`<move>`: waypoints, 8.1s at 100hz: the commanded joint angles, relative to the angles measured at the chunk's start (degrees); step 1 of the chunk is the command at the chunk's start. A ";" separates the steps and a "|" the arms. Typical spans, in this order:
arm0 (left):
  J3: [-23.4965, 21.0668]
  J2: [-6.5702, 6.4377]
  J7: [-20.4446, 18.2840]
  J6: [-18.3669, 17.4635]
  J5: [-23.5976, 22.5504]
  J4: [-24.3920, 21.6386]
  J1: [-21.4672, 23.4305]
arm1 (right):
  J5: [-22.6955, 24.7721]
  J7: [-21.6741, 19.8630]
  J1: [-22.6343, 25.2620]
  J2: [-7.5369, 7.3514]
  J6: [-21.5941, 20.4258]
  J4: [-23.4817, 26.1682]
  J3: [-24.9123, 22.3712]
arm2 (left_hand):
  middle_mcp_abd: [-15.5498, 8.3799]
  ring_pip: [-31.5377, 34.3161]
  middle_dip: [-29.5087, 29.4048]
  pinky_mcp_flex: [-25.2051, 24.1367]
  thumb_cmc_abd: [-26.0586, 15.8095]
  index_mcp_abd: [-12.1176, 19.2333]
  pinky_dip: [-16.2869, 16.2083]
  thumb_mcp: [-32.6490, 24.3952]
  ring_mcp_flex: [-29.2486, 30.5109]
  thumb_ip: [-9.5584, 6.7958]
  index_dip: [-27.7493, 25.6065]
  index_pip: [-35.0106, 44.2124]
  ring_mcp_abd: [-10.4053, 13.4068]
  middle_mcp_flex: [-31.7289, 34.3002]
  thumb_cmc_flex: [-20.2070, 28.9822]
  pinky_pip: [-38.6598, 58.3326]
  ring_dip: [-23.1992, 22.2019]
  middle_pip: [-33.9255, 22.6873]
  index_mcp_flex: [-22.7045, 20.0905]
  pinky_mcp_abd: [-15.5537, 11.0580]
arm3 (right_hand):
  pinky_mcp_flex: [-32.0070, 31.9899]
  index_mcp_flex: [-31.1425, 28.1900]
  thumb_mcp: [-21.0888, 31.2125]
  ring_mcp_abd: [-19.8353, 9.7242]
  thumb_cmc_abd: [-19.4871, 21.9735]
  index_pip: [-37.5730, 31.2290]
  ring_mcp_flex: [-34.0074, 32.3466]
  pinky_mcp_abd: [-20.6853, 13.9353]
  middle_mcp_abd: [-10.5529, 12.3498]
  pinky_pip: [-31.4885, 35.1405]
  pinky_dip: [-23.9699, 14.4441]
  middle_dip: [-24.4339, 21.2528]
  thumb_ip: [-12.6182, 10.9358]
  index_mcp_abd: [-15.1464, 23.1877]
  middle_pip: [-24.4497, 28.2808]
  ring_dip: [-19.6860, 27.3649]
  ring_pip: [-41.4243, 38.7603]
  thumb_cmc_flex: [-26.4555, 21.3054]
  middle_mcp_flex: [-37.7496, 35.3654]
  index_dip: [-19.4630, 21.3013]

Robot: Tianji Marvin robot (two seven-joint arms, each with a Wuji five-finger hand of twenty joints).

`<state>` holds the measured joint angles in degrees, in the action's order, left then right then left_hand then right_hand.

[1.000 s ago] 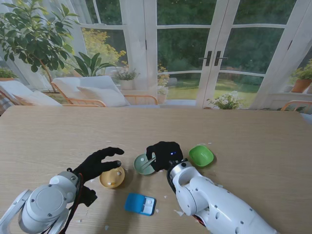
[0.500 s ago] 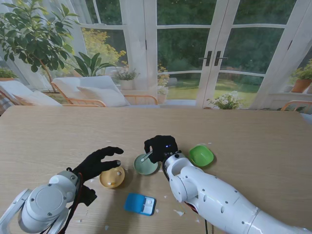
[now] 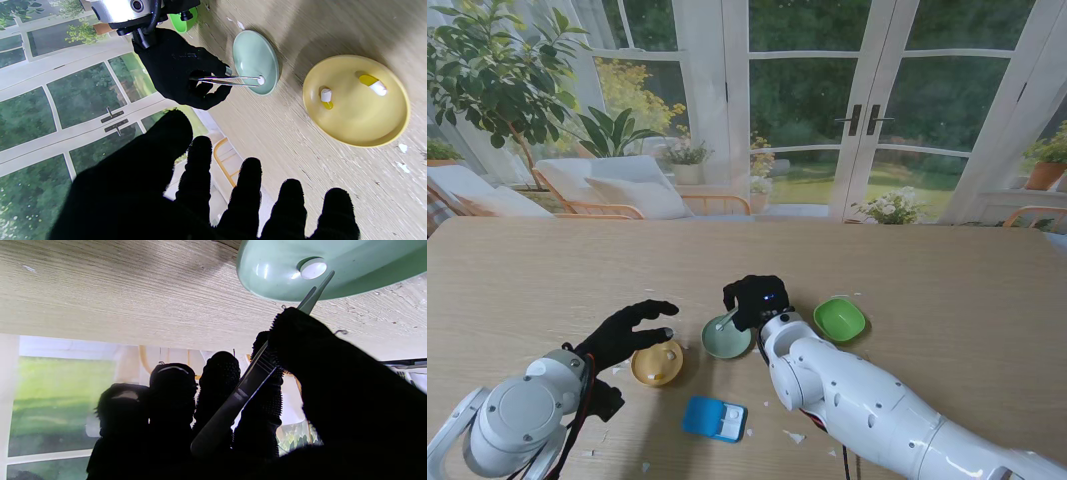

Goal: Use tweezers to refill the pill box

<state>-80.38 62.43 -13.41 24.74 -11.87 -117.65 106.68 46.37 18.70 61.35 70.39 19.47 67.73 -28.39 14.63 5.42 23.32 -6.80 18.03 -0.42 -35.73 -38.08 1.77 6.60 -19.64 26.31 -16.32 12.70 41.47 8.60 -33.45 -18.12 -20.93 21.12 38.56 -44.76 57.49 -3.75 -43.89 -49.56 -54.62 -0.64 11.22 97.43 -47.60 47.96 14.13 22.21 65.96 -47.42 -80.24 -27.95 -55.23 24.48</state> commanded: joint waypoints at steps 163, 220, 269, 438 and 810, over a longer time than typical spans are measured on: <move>0.06 0.00 -1.22 0.16 -0.07 0.08 -0.10 | -0.91 -1.21 -0.70 1.05 0.60 -1.59 1.18 | -2.51 -0.82 -0.06 0.35 -0.53 2.49 0.70 1.14 -1.41 -1.68 0.62 0.55 1.45 -0.42 0.85 -1.25 0.40 -0.34 1.38 -1.77 | 0.29 -4.33 1.72 0.28 2.48 -3.10 -1.01 -1.02 1.32 3.24 -1.36 0.36 -1.48 2.35 1.51 -0.52 -0.95 -1.03 -1.59 1.00; -0.02 -0.02 -1.32 0.40 -0.11 0.00 -0.01 | 7.48 -6.21 10.95 -4.63 1.21 15.43 -8.47 | -2.57 -0.85 -0.07 0.35 -0.49 2.51 0.68 1.05 -1.40 -1.68 0.63 0.51 1.46 -0.45 0.79 -1.24 0.43 -0.32 1.47 -1.79 | 0.24 -5.32 0.98 0.53 3.51 -4.45 -1.03 -0.87 1.19 3.57 -1.36 0.38 -1.71 2.65 1.55 -0.47 -1.18 -2.13 -1.93 1.38; 0.19 -0.18 -1.76 -0.15 -0.39 -0.31 0.42 | 20.25 -12.59 34.02 -9.40 -4.41 35.29 -21.63 | -2.64 -0.85 -0.09 0.36 -0.55 2.55 0.75 1.17 -1.39 -1.68 0.65 0.45 1.48 -0.50 0.77 -1.29 0.49 -0.28 1.61 -1.76 | 0.03 -5.33 -0.09 0.62 3.75 -4.30 -0.76 -0.79 0.87 3.61 -1.44 0.47 -2.06 2.50 1.42 -0.53 -1.16 -2.73 -1.77 1.48; 0.18 -0.16 -1.60 -0.71 -0.65 -0.68 0.71 | 22.65 -13.99 36.96 -10.21 -6.52 36.26 -22.11 | -2.77 -0.87 -0.06 0.38 -0.46 2.56 0.88 1.06 -1.38 -1.70 0.65 0.53 1.50 -0.57 0.74 -1.35 0.63 -0.32 1.76 -1.79 | -1.54 0.89 -1.11 0.17 2.39 -0.56 1.62 -1.73 0.62 2.25 -1.56 -0.08 -2.27 0.56 -0.83 -0.63 0.30 0.72 1.23 -0.19; -2.84 -0.03 -0.93 -4.68 -2.13 -1.13 1.94 | -6.17 -7.24 -2.36 7.02 8.27 3.34 10.13 | -3.11 -1.17 -0.45 0.67 -0.04 2.66 3.99 0.43 -1.23 -1.64 0.45 0.10 2.26 -0.95 0.48 -2.25 2.60 0.10 1.01 -2.02 | 1.62 -8.28 1.95 0.53 0.22 -6.11 -3.25 -0.05 -1.21 6.17 -1.93 3.84 -3.42 -5.16 2.37 -1.61 -3.62 -4.11 -3.83 0.41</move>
<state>-83.16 62.20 -13.69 20.05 -14.06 -118.31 108.35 40.35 12.21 58.61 77.01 28.60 70.99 -18.28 13.98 4.92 23.32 -6.19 18.03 -0.14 -31.91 -38.08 1.77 6.60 -19.63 26.33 -15.60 12.65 42.04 7.72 -31.31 -18.12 -20.93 21.04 39.67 -48.84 56.23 -3.67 -43.52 -50.83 -55.94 -0.69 9.79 98.89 -48.47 50.61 14.13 14.88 65.94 -48.16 -81.77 -28.69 -57.69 24.54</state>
